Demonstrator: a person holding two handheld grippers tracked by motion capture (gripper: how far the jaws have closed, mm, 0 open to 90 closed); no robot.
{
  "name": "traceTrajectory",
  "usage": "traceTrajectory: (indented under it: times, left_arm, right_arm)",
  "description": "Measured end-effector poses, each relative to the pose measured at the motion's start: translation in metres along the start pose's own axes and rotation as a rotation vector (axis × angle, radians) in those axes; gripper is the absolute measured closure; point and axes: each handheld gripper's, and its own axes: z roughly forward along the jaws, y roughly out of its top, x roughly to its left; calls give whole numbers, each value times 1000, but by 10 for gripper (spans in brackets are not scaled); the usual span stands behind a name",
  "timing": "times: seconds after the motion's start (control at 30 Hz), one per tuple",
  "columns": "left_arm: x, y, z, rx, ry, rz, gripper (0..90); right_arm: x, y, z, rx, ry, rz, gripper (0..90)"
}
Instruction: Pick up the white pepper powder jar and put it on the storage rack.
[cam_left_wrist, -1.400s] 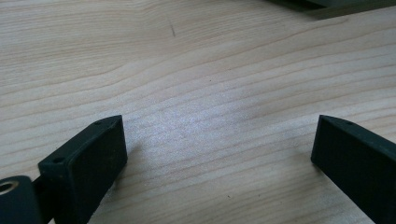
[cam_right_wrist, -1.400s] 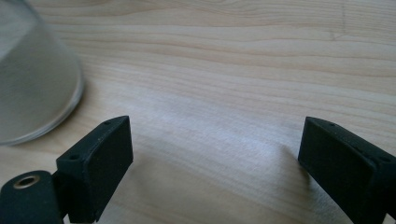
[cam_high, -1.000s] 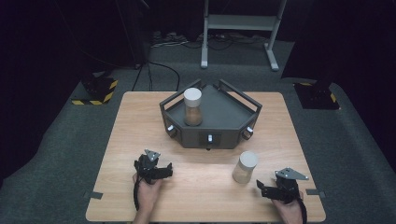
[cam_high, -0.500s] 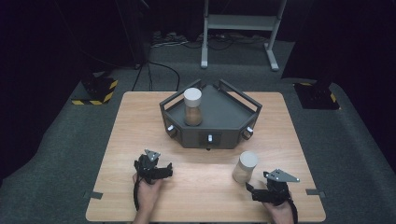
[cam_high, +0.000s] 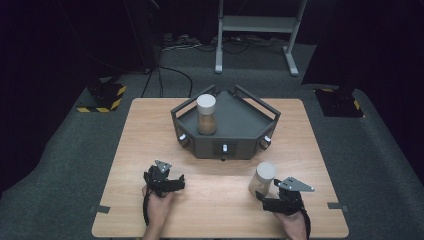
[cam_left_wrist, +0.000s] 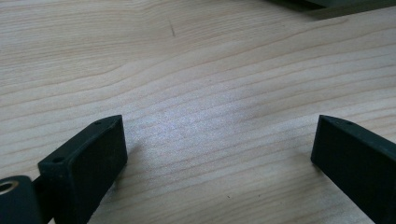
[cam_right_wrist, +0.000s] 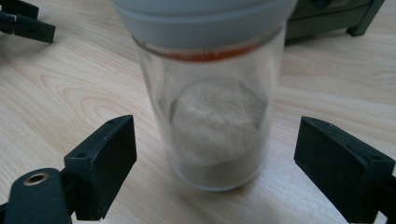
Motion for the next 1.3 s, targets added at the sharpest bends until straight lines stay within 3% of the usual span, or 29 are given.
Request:
traceTrajectory:
  times: [0.67,1.3]
  left_arm:
    - [0,0,0,0,0,0,36]
    - [0,0,0,0,0,0,37]
  right_arm:
    - [7,11,8,-69,-13,-8,216]
    - [9,9,10,-108,-26,-12,317]
